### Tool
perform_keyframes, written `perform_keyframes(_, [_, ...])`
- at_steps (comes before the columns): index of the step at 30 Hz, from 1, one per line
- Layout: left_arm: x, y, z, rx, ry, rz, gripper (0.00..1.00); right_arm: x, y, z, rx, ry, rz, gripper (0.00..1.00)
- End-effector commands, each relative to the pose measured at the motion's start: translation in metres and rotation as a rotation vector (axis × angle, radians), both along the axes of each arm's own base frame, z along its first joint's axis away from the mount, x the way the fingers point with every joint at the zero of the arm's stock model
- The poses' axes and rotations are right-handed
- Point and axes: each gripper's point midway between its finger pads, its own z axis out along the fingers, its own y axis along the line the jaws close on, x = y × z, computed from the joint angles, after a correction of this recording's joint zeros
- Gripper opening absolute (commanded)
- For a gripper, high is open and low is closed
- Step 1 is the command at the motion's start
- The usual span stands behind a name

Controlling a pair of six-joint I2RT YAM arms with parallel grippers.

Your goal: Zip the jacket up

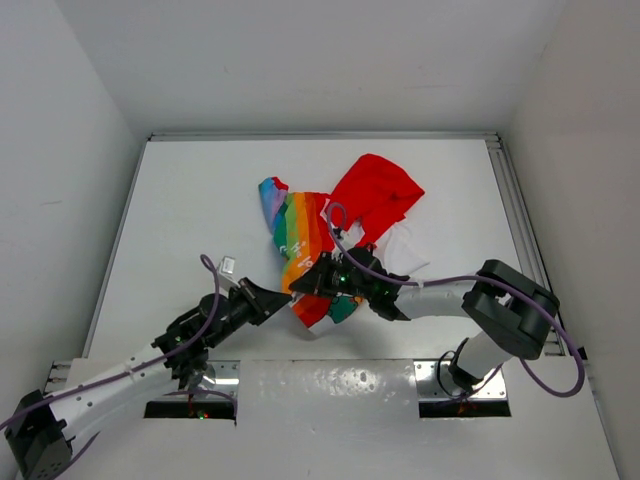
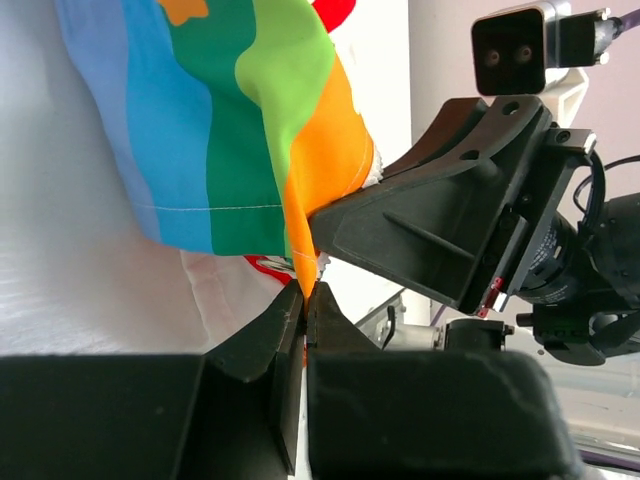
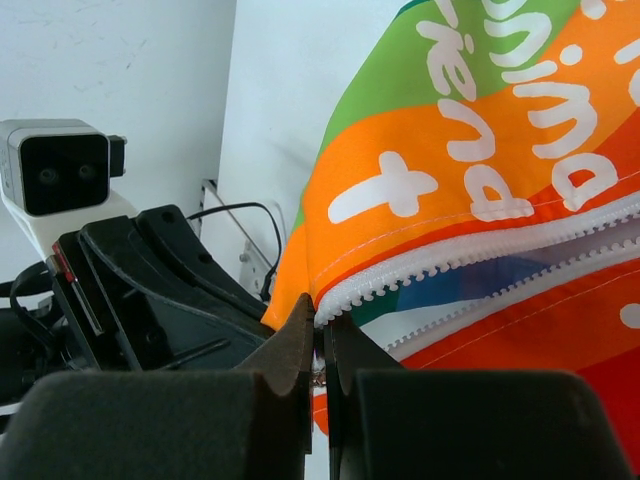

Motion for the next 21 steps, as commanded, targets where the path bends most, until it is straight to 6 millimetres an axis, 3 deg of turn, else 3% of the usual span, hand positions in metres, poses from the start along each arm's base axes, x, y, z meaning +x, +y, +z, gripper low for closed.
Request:
perform_keyframes(1, [-0.016, 0.014, -0.057, 0.081, 0.09, -0.006, 0.0, 0.007, 0.003, 0.022, 0.037, -0.078, -0.008, 0.0])
perform_keyframes(4, [-0.018, 0.015, -0.058, 0.075, 0.08, -0.014, 0.0, 0.004, 0.004, 0.028, 0.023, -0.123, 0.029, 0.08])
perform_keyframes(5, [-0.017, 0.013, -0.051, 0.053, 0.055, -0.018, 0.0, 0.003, 0.003, 0.031, 0.012, -0.143, 0.045, 0.23])
perform_keyframes(9, [-0.018, 0.009, -0.037, -0.002, -0.019, -0.045, 0.0, -0.012, -0.006, 0.039, -0.048, -0.252, 0.16, 0.59])
perform_keyframes(12, [-0.02, 0.002, -0.017, -0.08, -0.101, -0.085, 0.0, -0.025, -0.018, 0.042, -0.119, -0.326, 0.244, 0.71])
perform_keyframes(17, [-0.024, -0.002, -0.015, -0.116, -0.103, -0.113, 0.0, -0.043, -0.035, 0.051, -0.106, -0.415, 0.305, 0.71])
perform_keyframes(20, [-0.022, 0.007, -0.027, -0.048, 0.001, -0.054, 0.0, -0.045, -0.035, 0.037, -0.134, -0.383, 0.328, 0.48])
perform_keyframes(21, [-0.025, 0.017, -0.054, 0.043, 0.095, -0.023, 0.0, -0.046, -0.036, 0.034, -0.139, -0.364, 0.325, 0.34])
